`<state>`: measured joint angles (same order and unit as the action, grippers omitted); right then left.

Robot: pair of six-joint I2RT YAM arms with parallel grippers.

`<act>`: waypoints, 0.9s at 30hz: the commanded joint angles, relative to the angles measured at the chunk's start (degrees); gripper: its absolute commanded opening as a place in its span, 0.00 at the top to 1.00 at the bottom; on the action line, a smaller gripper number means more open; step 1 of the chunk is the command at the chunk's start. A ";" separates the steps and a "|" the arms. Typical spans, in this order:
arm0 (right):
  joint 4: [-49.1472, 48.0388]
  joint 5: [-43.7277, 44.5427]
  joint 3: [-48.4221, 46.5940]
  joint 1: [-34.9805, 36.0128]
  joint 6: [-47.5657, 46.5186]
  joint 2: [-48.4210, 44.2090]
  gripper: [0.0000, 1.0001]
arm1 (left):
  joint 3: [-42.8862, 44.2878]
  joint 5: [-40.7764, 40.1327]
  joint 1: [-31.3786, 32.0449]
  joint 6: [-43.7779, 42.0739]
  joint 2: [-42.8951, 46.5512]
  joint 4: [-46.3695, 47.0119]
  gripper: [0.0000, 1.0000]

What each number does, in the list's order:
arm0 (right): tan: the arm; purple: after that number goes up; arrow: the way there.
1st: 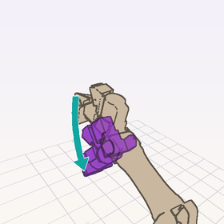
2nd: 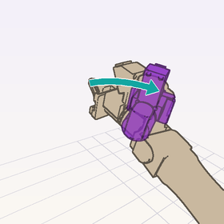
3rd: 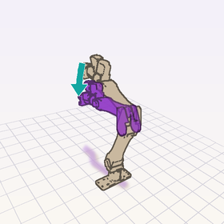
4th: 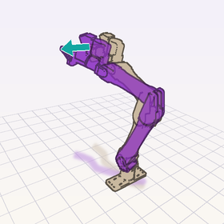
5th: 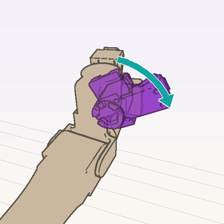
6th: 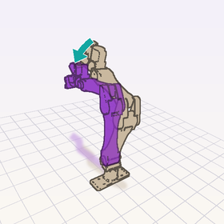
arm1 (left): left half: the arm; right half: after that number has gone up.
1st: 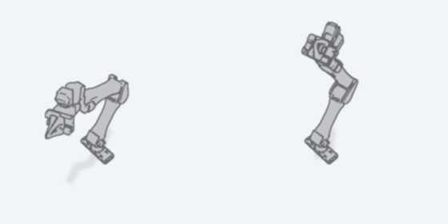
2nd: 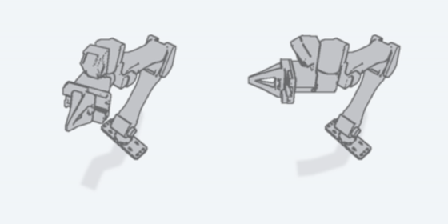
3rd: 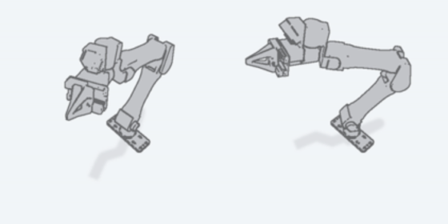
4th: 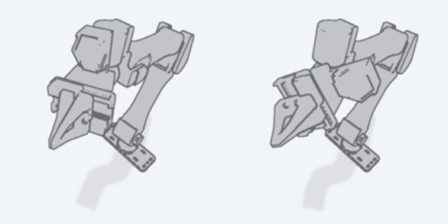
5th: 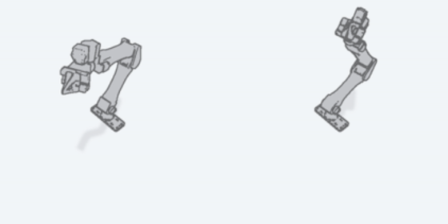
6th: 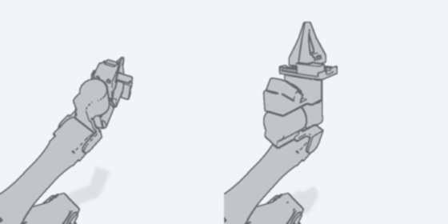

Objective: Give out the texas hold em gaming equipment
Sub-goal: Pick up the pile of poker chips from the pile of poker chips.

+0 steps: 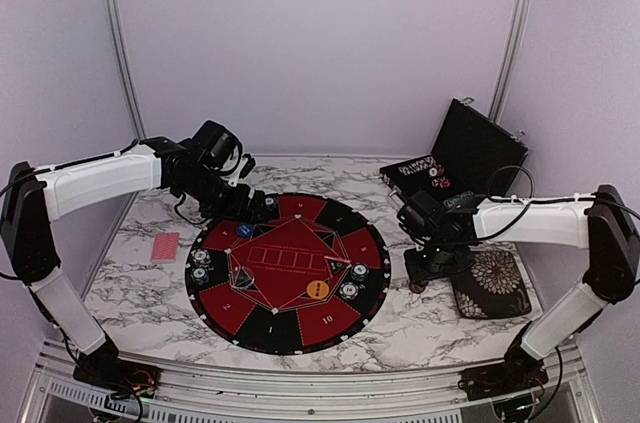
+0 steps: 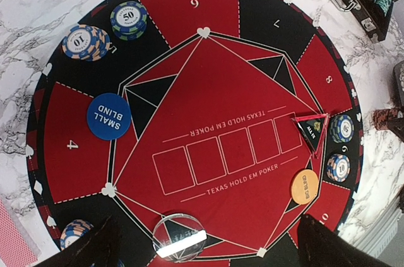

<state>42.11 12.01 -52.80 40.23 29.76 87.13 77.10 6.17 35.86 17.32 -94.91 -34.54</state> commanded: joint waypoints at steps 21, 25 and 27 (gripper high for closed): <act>3.02 2.28 -4.51 0.57 0.41 -1.92 0.71 | -0.80 1.17 -0.21 0.50 -0.72 1.09 0.01; 3.48 2.47 -5.94 0.78 0.08 -1.39 0.71 | -1.42 2.13 -1.03 0.93 -0.59 1.62 0.01; 3.75 2.64 -6.86 0.98 -0.07 -0.99 0.72 | -1.88 2.64 -1.58 1.14 -0.25 2.05 0.01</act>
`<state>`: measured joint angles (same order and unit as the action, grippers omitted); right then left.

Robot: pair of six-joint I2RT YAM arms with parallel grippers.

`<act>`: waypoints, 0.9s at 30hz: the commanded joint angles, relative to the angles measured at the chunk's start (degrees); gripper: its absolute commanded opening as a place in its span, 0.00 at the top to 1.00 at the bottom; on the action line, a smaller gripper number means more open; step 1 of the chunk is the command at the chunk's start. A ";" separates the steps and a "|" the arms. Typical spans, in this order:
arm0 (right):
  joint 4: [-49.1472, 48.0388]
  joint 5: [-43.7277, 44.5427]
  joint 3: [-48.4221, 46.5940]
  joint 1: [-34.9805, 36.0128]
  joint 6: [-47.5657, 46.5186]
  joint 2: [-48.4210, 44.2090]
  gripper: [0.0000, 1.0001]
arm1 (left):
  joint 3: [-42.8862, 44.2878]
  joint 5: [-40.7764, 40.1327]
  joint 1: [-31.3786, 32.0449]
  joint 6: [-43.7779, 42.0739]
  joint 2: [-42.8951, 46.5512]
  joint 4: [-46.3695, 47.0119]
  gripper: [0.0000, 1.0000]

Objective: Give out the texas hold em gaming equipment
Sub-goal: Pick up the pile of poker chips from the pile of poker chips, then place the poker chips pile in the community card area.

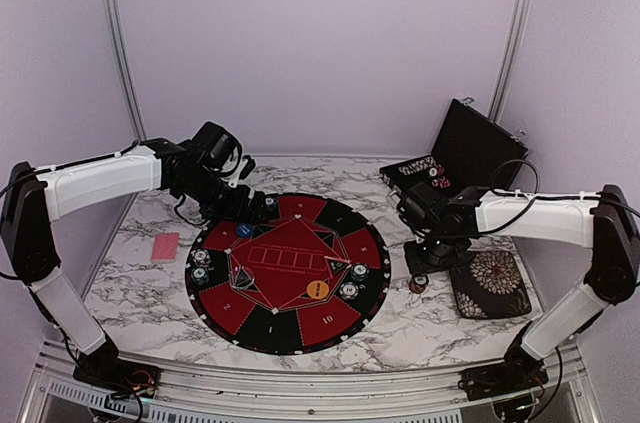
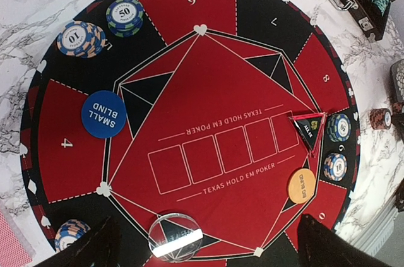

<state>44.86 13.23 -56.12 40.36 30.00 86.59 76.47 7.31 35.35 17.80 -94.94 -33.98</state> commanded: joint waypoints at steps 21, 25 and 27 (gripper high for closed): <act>3.16 2.75 -23.71 6.69 -3.09 15.17 0.73 | -9.51 4.60 -5.21 1.01 5.46 5.37 0.01; 4.26 2.99 -33.15 9.14 -4.05 22.77 0.74 | -11.27 5.09 -5.21 1.60 6.72 6.35 0.01; 4.93 2.97 -38.68 10.42 -4.77 27.02 0.74 | -12.01 5.45 -5.18 1.94 7.25 6.82 0.01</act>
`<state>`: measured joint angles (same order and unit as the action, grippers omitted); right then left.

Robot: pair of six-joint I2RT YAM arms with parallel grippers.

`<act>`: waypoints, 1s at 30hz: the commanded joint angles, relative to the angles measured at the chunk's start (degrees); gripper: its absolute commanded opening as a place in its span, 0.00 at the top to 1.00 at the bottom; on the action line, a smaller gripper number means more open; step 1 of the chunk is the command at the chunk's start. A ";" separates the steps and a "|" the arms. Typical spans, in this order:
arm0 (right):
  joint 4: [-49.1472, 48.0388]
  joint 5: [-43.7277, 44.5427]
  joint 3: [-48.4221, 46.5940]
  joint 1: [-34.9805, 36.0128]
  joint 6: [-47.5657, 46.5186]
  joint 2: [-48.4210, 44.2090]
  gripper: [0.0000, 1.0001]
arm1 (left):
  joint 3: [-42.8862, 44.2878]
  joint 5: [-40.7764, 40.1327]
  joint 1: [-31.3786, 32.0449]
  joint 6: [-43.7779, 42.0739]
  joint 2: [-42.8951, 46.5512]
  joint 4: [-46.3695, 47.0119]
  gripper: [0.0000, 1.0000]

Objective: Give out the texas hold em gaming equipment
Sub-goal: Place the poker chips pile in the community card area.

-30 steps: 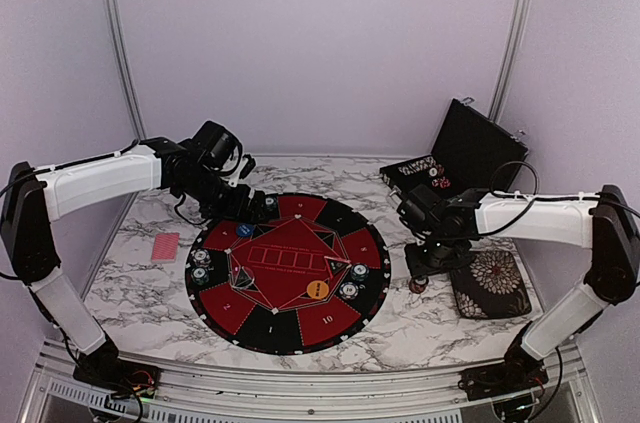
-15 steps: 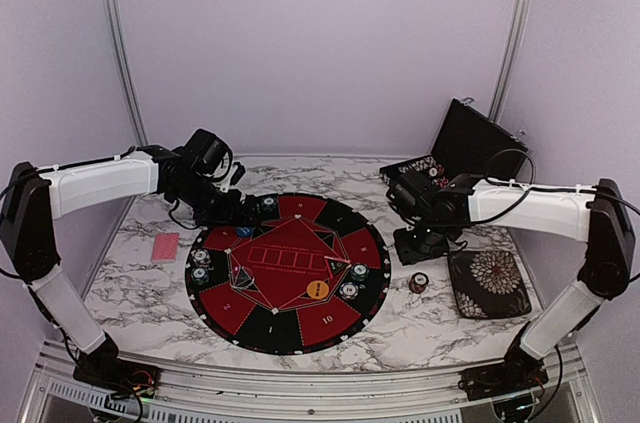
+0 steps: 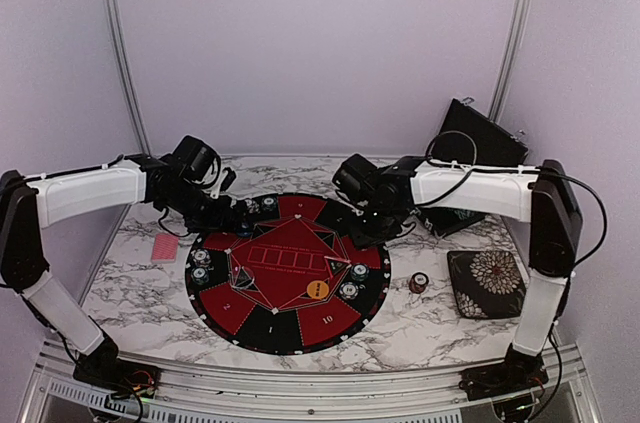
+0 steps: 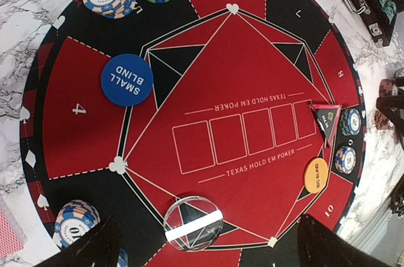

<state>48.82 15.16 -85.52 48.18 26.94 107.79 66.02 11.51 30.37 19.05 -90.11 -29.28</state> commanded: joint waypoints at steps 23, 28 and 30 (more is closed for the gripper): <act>1.64 -2.09 -44.06 5.96 -8.99 35.24 0.73 | -5.12 0.14 -0.62 0.38 5.02 2.44 0.01; 1.83 -2.22 -43.50 5.96 -8.76 35.56 0.71 | -4.70 0.53 -0.66 0.34 4.12 2.39 0.01; 1.89 -2.32 -42.99 5.96 -8.67 35.48 0.71 | -4.44 0.62 -0.66 0.37 3.68 2.46 0.01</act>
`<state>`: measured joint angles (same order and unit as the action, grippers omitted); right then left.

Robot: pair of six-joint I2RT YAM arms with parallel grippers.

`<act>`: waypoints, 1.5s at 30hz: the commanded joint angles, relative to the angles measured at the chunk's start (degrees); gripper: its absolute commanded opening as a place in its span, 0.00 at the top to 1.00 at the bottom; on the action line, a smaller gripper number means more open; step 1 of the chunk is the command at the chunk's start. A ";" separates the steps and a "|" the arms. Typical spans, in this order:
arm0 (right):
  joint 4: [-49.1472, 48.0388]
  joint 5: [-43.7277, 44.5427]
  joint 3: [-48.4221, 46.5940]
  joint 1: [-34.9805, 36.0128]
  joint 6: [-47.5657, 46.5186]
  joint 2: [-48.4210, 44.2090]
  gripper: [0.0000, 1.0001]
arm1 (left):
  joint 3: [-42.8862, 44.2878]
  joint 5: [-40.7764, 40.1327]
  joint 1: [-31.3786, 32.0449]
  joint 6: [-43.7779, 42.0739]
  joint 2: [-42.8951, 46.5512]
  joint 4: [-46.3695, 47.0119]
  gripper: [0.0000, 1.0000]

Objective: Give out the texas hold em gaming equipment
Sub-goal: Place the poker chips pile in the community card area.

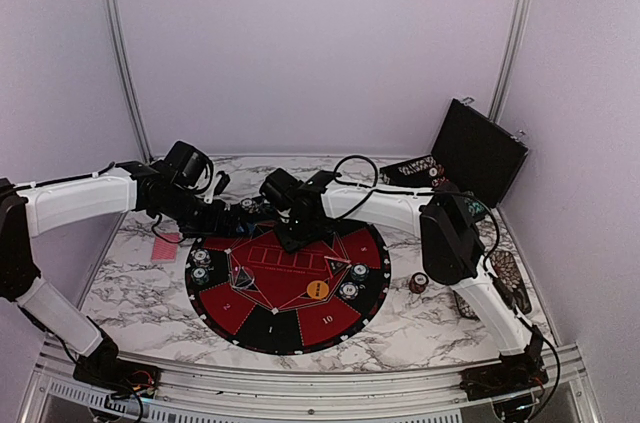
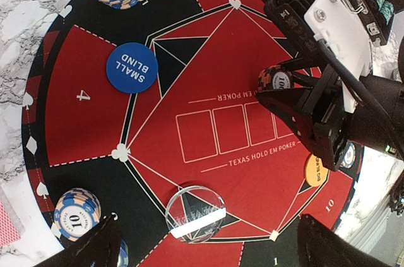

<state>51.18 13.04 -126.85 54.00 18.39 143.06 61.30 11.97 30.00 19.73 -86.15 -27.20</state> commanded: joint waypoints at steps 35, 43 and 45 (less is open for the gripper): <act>-9.03 -3.43 12.24 -1.54 -1.42 -15.42 0.32 | 5.25 0.21 1.12 -2.36 -5.35 -2.44 0.01; -16.41 -2.23 30.03 -7.00 -2.01 -33.16 0.31 | 14.47 -4.93 6.80 -2.63 -12.83 -6.51 0.01; -18.50 -1.99 34.44 -8.53 -2.33 -37.39 0.31 | 17.52 -6.16 8.87 -3.13 -15.96 -8.03 0.01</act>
<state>38.44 9.67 -98.96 49.19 16.88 113.01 73.87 9.15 35.68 17.87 -97.30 -30.44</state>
